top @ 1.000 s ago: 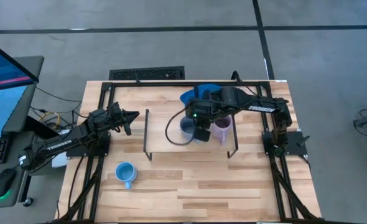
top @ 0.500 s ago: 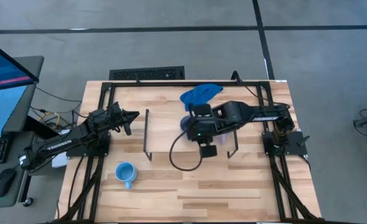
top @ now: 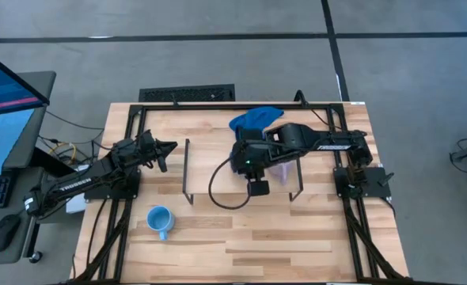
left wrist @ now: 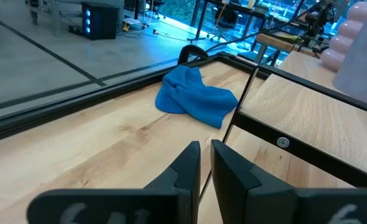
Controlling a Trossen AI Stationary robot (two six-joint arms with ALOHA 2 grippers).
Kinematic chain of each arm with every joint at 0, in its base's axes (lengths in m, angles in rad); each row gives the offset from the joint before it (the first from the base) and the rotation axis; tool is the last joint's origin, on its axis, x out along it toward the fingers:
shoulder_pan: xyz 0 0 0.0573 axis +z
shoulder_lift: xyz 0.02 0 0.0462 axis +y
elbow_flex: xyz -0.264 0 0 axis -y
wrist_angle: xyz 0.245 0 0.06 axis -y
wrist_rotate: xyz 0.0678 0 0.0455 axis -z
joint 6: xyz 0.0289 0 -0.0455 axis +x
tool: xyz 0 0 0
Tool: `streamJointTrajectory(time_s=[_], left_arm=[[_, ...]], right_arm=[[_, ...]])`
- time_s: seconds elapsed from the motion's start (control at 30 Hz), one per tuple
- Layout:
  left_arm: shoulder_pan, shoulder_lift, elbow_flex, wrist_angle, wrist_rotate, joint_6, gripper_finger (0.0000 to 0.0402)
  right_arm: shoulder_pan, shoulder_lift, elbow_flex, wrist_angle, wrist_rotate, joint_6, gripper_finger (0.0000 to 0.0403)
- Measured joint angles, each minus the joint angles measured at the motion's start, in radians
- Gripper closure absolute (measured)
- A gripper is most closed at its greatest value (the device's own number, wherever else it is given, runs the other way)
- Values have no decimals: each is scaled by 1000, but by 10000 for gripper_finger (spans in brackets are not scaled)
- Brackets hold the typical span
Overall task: Stack small to large cups/mugs on shelf
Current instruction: Put the blue mug on the shelf
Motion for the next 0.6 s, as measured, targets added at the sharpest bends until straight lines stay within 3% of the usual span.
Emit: streamJointTrajectory(time_s=[0.4, 0.6], left_arm=[[0, 0, 0, 0, -1, 32, 374], [0, 0, 0, 0, -1, 33, 374]], right_arm=[[0, 0, -1, 6, -44, -32, 285], [-9, 2, -82, 58, -44, -34, 285]])
